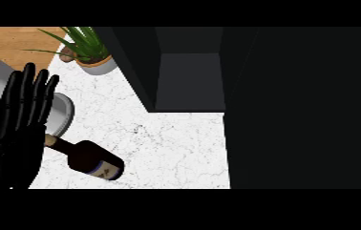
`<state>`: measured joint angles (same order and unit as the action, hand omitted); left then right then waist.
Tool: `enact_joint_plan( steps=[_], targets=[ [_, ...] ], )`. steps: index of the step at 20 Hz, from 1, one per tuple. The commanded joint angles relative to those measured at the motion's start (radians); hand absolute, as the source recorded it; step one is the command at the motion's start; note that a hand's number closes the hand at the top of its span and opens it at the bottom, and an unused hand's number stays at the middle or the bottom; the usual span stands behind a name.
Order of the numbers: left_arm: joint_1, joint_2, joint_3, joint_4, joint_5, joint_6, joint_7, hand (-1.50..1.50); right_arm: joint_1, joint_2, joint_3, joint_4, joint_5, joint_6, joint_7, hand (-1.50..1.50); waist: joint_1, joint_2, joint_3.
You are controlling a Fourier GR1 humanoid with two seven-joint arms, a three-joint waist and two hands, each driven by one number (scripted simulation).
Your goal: Pick up the wine, place it into the cabinet and close the cabinet
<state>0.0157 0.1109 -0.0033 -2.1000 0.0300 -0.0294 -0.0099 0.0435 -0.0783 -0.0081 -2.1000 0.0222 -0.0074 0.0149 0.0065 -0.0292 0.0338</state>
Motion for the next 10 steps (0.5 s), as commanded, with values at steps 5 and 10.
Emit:
enact_joint_plan(
  steps=[5, 10],
  targets=[
    [0.158, 0.07, -0.113, -0.175, 0.226, -0.248, 0.028, -1.5, 0.089, -0.016, 0.03, -0.053, -0.095, 0.106, -0.071, -1.5, -0.002, 0.021, -0.033],
    [0.325, 0.053, -0.23, -0.204, 0.499, -0.297, 0.194, -1.5, 0.126, -0.07, 0.108, -0.117, -0.196, 0.213, 0.08, -1.5, 0.007, 0.02, -0.034]
  ],
)
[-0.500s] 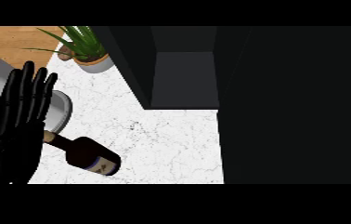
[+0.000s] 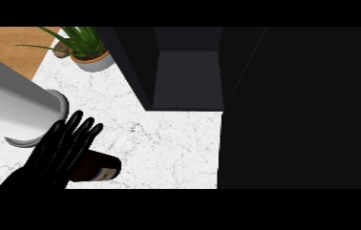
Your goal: Pick up the wine, place it into the cabinet and close the cabinet
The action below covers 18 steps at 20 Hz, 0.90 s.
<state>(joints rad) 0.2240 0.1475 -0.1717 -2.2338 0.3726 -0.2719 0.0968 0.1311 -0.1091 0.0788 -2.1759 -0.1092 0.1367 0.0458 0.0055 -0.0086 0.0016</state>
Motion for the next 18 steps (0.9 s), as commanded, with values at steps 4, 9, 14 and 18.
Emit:
enact_joint_plan(
  steps=[4, 9, 14, 18],
  targets=[
    [0.196, 0.09, -0.02, -0.251, 0.295, -0.029, 0.198, -1.5, 0.058, -0.055, 0.03, -0.156, -0.121, 0.073, 0.151, -1.5, 0.002, 0.004, -0.002],
    [0.227, 0.095, -0.018, -0.357, 0.311, 0.018, 0.263, -1.5, 0.101, -0.09, -0.041, -0.253, -0.197, 0.071, 0.221, -1.5, -0.002, 0.003, -0.001],
    [0.249, 0.077, -0.038, -0.38, 0.286, 0.012, 0.242, -1.5, 0.052, -0.073, -0.013, -0.232, -0.153, 0.052, 0.228, -1.5, 0.012, 0.002, -0.001],
    [0.205, 0.072, -0.03, -0.381, 0.323, 0.074, 0.297, -1.5, 0.012, -0.091, -0.025, -0.286, -0.199, 0.03, 0.316, -1.5, 0.003, 0.003, -0.001]
  ],
)
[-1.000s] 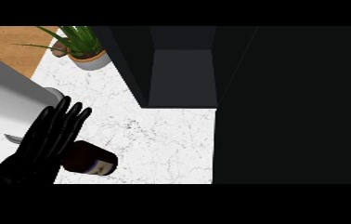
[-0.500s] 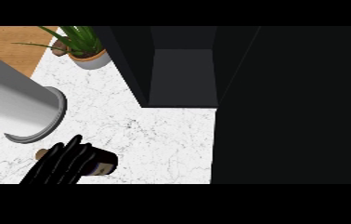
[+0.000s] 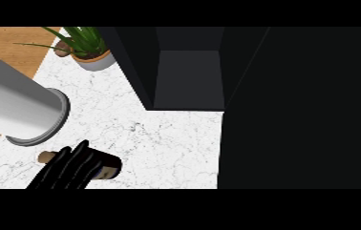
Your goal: Pick up the wine, place it into the cabinet and close the cabinet
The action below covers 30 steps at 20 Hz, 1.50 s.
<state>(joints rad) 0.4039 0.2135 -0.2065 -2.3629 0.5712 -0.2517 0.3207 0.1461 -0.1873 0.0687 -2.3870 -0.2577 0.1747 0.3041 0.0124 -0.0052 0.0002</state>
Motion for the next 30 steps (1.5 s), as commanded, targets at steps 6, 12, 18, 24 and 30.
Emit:
enact_joint_plan(
  steps=[6, 12, 18, 24, 30],
  targets=[
    [0.021, 0.024, 0.088, -0.261, 0.165, 0.077, 0.085, -1.5, -0.023, 0.007, 0.015, -0.106, -0.013, -0.053, 0.104, -1.5, 0.001, -0.002, -0.001],
    [-0.039, 0.048, 0.197, -0.227, 0.209, 0.123, 0.135, -1.5, -0.059, -0.007, -0.018, -0.105, -0.032, -0.06, 0.128, -1.5, -0.002, -0.001, 0.0],
    [-0.078, 0.084, 0.328, -0.186, 0.282, 0.093, 0.144, -1.5, -0.092, 0.006, 0.002, -0.106, 0.015, -0.1, 0.156, -1.5, 0.006, -0.004, -0.002],
    [-0.171, 0.121, 0.476, -0.016, 0.356, 0.044, 0.142, -1.5, -0.09, -0.021, -0.015, -0.167, -0.042, -0.093, 0.215, -1.5, -0.012, -0.002, -0.002],
    [-0.132, 0.159, 0.588, 0.025, 0.453, 0.009, 0.199, -1.5, -0.066, -0.037, -0.05, -0.237, -0.086, -0.094, 0.272, -1.5, -0.012, -0.003, -0.001]
  ],
)
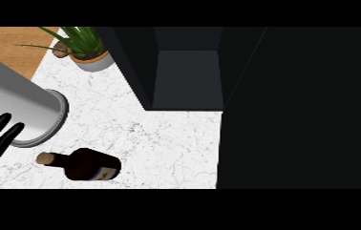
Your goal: Pick up the wine, place it into the cabinet and close the cabinet
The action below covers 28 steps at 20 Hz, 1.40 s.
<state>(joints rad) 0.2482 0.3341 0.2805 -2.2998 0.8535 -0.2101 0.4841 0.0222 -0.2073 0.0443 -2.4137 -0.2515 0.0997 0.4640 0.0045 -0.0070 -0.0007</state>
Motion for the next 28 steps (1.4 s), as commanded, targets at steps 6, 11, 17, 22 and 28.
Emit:
enact_joint_plan(
  steps=[6, 11, 17, 22, 28],
  targets=[
    [-0.043, 0.076, 0.154, 0.094, 0.257, -0.061, 0.091, -1.5, 0.028, 0.006, -0.021, -0.167, -0.082, -0.014, 0.087, -1.5, -0.009, 0.004, 0.0],
    [0.001, 0.005, 0.071, 0.131, 0.158, -0.159, 0.081, -1.5, -0.017, 0.004, -0.022, -0.178, -0.072, -0.037, 0.149, -1.5, -0.009, 0.005, 0.0],
    [0.015, -0.111, 0.004, 0.255, -0.016, -0.28, -0.01, -1.5, -0.066, 0.013, -0.002, -0.124, -0.053, -0.035, 0.141, -1.5, -0.007, 0.006, 0.0],
    [-0.072, -0.108, 0.042, 0.337, -0.069, -0.269, -0.049, -1.5, -0.012, 0.013, -0.041, -0.143, -0.08, 0.004, 0.113, -1.5, -0.011, 0.006, 0.001],
    [-0.088, -0.15, 0.064, 0.511, -0.207, -0.37, -0.183, -1.5, -0.022, 0.031, -0.012, -0.189, -0.06, -0.02, 0.147, -1.5, -0.016, 0.005, 0.0]
  ],
)
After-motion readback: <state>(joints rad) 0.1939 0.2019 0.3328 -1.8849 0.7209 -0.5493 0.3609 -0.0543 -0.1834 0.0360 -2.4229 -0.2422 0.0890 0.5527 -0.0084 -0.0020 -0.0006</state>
